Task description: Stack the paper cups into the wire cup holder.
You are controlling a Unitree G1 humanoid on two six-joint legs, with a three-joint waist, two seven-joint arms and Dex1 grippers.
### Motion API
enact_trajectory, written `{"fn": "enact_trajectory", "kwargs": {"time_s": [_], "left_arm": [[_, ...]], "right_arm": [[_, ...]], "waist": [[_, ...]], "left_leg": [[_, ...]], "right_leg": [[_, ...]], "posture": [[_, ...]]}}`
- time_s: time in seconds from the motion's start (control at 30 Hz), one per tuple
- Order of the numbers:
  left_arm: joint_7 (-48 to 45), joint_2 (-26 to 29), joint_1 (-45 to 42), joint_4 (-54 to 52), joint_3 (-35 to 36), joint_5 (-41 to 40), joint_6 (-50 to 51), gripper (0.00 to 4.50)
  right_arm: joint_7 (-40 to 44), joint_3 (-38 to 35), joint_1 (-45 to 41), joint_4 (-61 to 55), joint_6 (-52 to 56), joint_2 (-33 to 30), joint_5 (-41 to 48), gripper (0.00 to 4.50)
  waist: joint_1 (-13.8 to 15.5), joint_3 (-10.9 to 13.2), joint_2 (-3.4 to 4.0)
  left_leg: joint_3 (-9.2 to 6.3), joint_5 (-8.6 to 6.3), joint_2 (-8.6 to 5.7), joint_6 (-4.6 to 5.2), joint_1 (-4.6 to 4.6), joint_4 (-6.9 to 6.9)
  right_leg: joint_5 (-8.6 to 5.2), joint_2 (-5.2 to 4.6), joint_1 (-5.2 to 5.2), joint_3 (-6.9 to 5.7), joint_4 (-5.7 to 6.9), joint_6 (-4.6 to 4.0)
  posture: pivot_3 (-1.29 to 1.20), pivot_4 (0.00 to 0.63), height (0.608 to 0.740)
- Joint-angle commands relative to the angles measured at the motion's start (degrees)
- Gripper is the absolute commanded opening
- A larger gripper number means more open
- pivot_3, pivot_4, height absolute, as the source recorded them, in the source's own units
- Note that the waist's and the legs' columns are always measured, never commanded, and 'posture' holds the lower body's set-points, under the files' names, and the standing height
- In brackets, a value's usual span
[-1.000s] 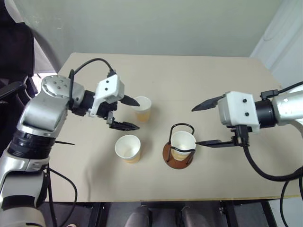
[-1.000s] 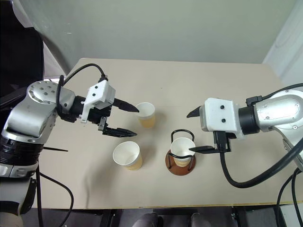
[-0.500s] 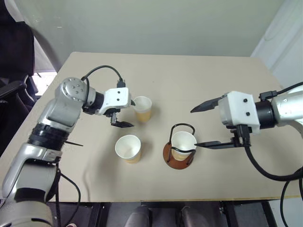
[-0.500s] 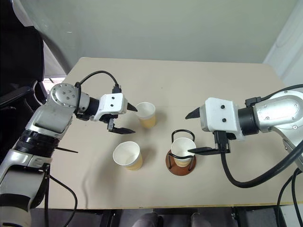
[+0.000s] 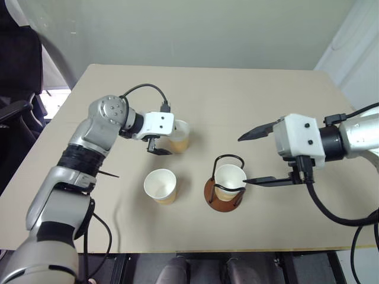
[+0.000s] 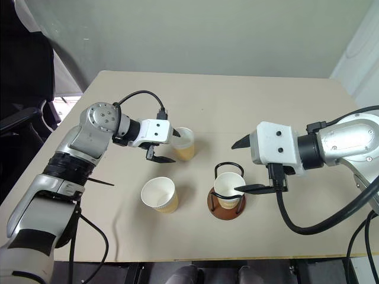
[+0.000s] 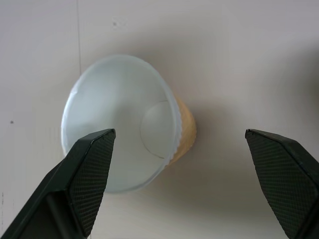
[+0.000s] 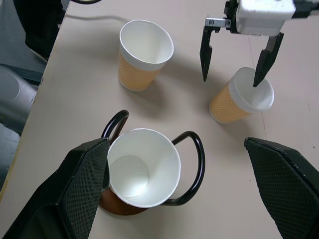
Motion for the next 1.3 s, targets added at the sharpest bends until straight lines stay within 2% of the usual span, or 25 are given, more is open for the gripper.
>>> {"fn": "enact_trajectory", "kwargs": {"time_s": [0.03, 0.73, 0.83, 1.17, 1.2, 1.3], "left_arm": [[0.89, -0.3, -2.56, 1.06, 0.16, 1.74, -2.16, 4.5], [2.49, -4.46, -4.12, 6.22, -0.81, 6.02, -5.26, 4.5], [2.43, -4.95, -4.47, 6.92, -0.73, 6.01, -5.73, 3.9], [-0.26, -5.18, -5.02, 6.98, -0.27, 4.77, -4.43, 0.23], [-0.76, -5.07, -4.94, 6.77, -0.23, 4.61, -4.19, 0.06], [-1.81, -4.83, -4.68, 6.07, -0.03, 4.2, -3.56, 0.06]], "right_arm": [[-0.06, -2.65, 0.1, -0.42, 0.12, -0.9, 0.93, 4.46], [0.47, -3.25, 1.01, -0.05, -0.53, -2.24, 1.6, 4.46], [0.38, -3.19, 1.08, 0.06, -0.57, -2.33, 1.44, 4.5], [0.2, -3.39, 1.67, -0.1, -0.17, -2.74, 1.6, 4.5], [0.19, -3.39, 1.73, -0.1, -0.11, -2.8, 1.64, 4.5], [0.25, -3.46, 1.98, -0.18, 0.0, -2.98, 1.82, 4.5]], "waist": [[0.01, 0.0, 0.0], [0.16, 0.0, 0.0], [0.17, 0.0, 0.0], [0.17, 0.0, 0.0], [0.17, 0.0, 0.0], [0.17, 0.0, 0.0]], "left_leg": [[0.0, 0.0, 0.0, 0.0, -0.01, 0.0], [0.01, 0.01, 0.0, 0.01, -0.21, 0.09], [0.01, 0.01, -0.01, 0.01, -0.23, 0.1], [0.02, 0.01, -0.01, 0.02, -0.27, 0.12], [0.02, 0.01, -0.01, 0.02, -0.27, 0.12], [0.02, 0.01, -0.01, 0.02, -0.3, 0.15]], "right_leg": [[0.0, 0.0, -0.02, 0.0, 0.0, 0.0], [0.02, 0.0, -0.2, 0.0, 0.05, 0.04], [0.02, 0.0, -0.22, 0.0, 0.06, 0.04], [0.02, 0.0, -0.27, 0.0, 0.1, 0.04], [0.02, 0.0, -0.27, 0.0, 0.1, 0.04], [0.03, 0.0, -0.29, 0.0, 0.1, 0.04]], "posture": [[0.0, 0.15, 0.74], [0.0, 0.15, 0.74], [0.0, 0.15, 0.74], [0.0, 0.15, 0.74], [0.0, 0.15, 0.74], [0.0, 0.15, 0.74]]}}
